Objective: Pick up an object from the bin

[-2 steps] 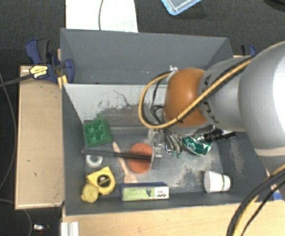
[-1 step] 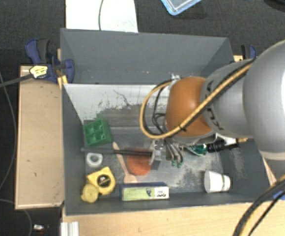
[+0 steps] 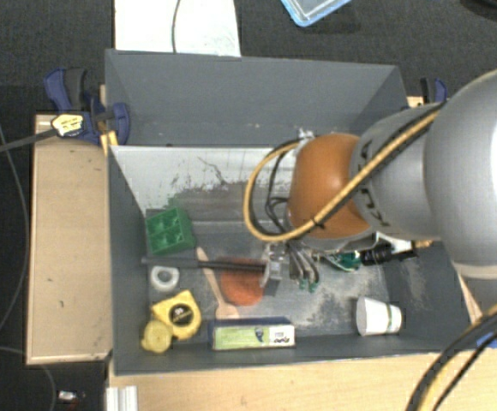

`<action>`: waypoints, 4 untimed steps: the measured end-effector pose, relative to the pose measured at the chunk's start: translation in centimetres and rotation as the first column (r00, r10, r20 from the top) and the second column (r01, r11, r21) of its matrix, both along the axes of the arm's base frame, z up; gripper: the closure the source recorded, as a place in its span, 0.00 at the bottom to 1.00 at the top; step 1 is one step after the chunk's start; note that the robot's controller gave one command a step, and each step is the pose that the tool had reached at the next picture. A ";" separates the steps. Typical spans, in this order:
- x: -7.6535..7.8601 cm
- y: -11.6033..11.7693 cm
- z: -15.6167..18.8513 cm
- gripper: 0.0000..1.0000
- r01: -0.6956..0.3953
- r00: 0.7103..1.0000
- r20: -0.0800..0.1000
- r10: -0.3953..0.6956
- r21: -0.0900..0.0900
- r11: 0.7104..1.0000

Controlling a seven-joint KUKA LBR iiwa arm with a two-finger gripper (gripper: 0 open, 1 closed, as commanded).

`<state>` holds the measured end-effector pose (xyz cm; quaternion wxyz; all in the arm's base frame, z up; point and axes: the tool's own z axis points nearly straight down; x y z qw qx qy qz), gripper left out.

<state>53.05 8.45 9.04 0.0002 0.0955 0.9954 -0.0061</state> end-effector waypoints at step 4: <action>-1.5 2.0 9.5 1.00 0.026 1.000 -0.002 -0.026 -0.002 1.000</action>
Offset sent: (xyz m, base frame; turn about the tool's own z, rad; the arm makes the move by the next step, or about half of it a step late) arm -0.0121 0.0123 -0.0001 0.0389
